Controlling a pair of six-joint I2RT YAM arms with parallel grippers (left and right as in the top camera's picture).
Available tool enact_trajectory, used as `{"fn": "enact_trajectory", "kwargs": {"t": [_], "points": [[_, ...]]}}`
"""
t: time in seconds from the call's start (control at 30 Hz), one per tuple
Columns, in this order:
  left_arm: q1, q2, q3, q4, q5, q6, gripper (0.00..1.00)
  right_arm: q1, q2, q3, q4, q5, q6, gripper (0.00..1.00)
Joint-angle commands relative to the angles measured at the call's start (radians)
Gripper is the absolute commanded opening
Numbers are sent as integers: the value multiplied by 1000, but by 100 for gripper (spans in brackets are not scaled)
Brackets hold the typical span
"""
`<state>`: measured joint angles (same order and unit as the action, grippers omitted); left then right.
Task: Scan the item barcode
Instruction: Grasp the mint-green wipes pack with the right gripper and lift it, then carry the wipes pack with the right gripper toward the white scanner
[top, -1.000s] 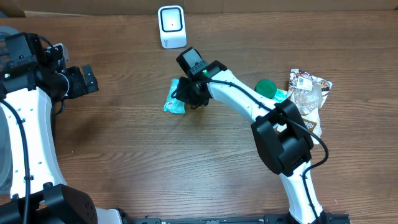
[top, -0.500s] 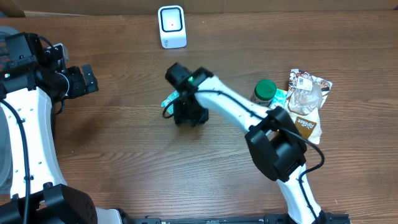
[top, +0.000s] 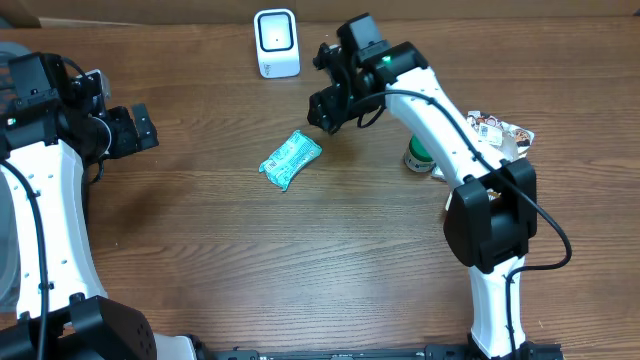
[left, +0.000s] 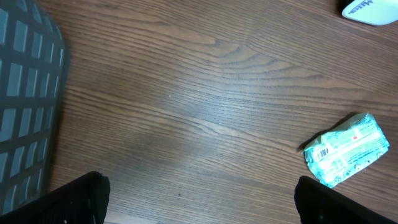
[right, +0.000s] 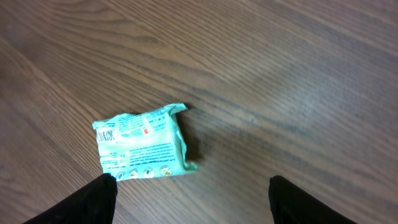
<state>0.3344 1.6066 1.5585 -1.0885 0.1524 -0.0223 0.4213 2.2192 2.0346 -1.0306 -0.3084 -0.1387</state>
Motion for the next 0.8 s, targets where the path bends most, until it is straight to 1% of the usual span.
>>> {"fn": "enact_trajectory", "kwargs": {"t": [0.0,0.2,0.27,0.43,0.6,0.7,0.77], "points": [[-2,2,6,0,0,16,100,-16,55,14,16,-124,-104,75],[-2,2,6,0,0,16,100,-11,127,14,53,-158,-105,75],[-2,2,6,0,0,16,100,-6,145,14,71,-169,-98,73],[-2,2,6,0,0,16,100,-3,178,13,93,-210,-95,63],[-2,2,6,1,0,16,100,0,215,6,125,-263,-94,61],[-2,2,6,0,0,16,99,2,247,1,129,-279,-94,57],[-2,2,6,0,0,16,99,2,262,-5,129,-294,-93,44]]}}
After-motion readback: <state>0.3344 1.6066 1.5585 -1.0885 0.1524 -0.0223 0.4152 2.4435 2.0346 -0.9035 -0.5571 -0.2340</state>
